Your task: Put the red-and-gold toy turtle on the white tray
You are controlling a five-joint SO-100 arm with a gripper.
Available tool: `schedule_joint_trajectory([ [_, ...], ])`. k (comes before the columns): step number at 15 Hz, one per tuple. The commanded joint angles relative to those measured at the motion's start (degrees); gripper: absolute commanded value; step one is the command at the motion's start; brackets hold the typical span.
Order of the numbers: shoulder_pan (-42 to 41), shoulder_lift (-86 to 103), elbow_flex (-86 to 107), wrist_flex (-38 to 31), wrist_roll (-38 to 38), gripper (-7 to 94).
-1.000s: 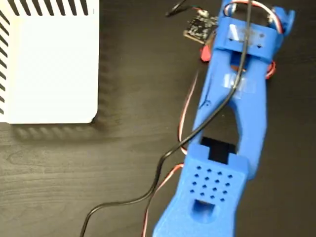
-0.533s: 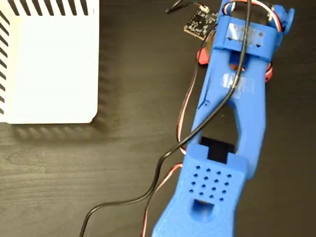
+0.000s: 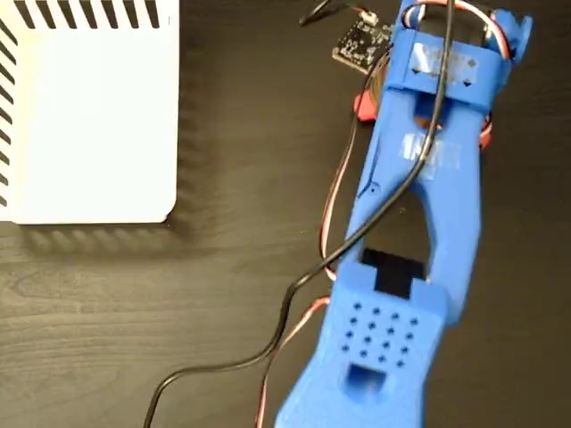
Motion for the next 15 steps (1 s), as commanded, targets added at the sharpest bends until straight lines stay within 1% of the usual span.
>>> schedule_joint_trajectory([
  [1, 0.88, 17.49, 6.94, -0.18, 0.35, 0],
  [4, -0.79, 38.32, 22.32, -2.90, -2.29, 0],
  [7, -6.68, 50.10, 27.07, 0.97, -4.83, 0],
  [9, -11.69, 53.26, 27.16, 2.29, -5.62, 0],
  [10, -14.68, 53.79, 27.07, 1.41, -5.19, 0],
  [13, -26.37, 51.68, 26.10, -6.42, -3.25, 0],
  [15, -32.78, 47.99, 22.41, -7.03, -1.58, 0],
])
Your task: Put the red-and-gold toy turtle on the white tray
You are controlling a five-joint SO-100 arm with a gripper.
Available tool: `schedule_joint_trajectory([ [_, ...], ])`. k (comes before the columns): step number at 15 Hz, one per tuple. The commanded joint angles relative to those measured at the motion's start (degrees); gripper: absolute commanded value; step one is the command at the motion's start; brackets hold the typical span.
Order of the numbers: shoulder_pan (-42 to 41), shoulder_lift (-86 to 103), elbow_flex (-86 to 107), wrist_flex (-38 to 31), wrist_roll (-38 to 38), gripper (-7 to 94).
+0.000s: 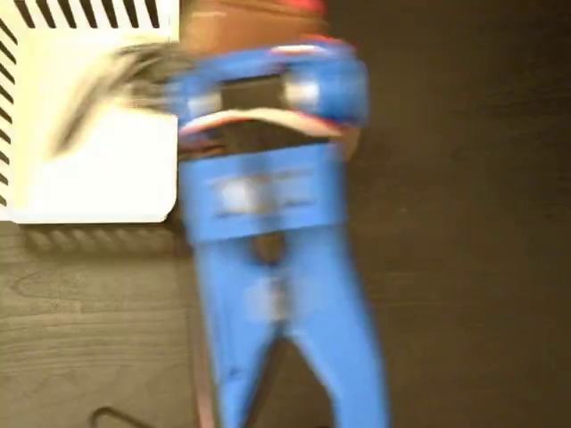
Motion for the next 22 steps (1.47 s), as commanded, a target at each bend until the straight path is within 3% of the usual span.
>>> schedule_joint_trajectory([
  [1, -8.00, -2.11, -6.86, -0.88, 2.81, 0],
  [4, -13.54, -5.98, -9.40, -1.32, 4.22, 0],
  [13, -15.12, -19.25, -8.70, -11.60, 1.67, 0],
  [19, -18.28, -22.15, -8.88, -13.18, 4.66, 0],
  [21, -19.78, -22.41, -9.67, -10.99, 6.59, 5],
  [22, -19.86, -22.41, -9.76, -10.63, 6.50, 14],
])
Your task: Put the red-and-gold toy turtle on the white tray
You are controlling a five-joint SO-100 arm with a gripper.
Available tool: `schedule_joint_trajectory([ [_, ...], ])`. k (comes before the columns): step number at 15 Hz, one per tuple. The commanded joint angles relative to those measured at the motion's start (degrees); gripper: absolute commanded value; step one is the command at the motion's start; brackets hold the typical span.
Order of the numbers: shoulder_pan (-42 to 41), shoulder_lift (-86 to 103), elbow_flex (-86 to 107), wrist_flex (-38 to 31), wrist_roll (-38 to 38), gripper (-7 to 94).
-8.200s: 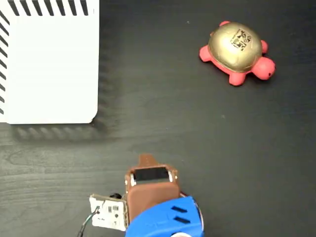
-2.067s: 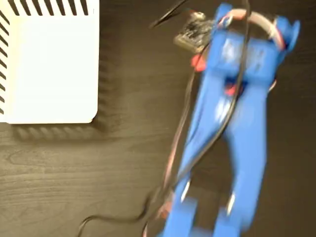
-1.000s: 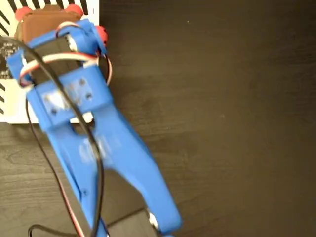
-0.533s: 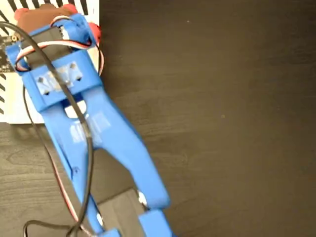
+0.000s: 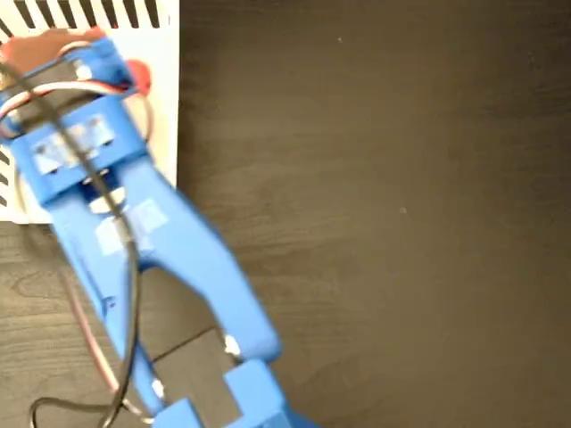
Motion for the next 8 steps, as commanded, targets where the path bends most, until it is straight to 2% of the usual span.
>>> schedule_joint_trajectory([
  [1, -1.23, 2.72, -4.04, 1.14, 0.88, 18],
  [3, -1.14, 2.20, -4.22, 2.20, 0.44, 35],
  [8, -1.67, 2.11, -4.39, 4.66, 0.26, 55],
])
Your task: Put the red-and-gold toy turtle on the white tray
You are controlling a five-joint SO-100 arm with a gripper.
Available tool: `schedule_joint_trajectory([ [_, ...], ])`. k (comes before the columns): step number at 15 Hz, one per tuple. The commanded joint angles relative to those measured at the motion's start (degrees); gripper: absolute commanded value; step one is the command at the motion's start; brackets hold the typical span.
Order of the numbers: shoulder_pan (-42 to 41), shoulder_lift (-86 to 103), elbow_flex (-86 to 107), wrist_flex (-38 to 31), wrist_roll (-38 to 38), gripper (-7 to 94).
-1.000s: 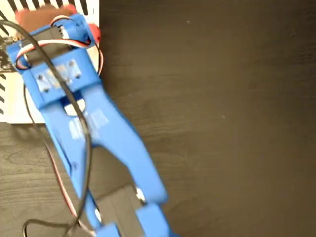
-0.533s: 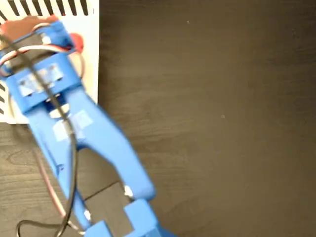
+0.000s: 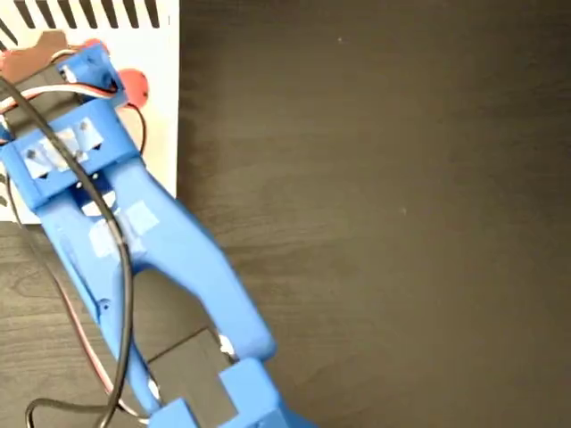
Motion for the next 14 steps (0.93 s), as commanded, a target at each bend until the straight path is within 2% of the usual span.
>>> schedule_joint_trajectory([
  [1, -1.41, 2.46, -4.39, 1.05, 0.26, 55],
  [5, -0.70, 4.31, -4.22, 0.44, 0.44, 54],
  [6, 0.00, 6.15, -4.22, 0.35, 0.62, 47],
  [9, 1.67, 17.93, 0.35, -2.55, -0.44, 6],
  [10, 2.02, 21.80, 2.02, -3.08, -0.70, 0],
  [14, 4.83, 40.17, 12.57, -6.59, -5.54, 0],
])
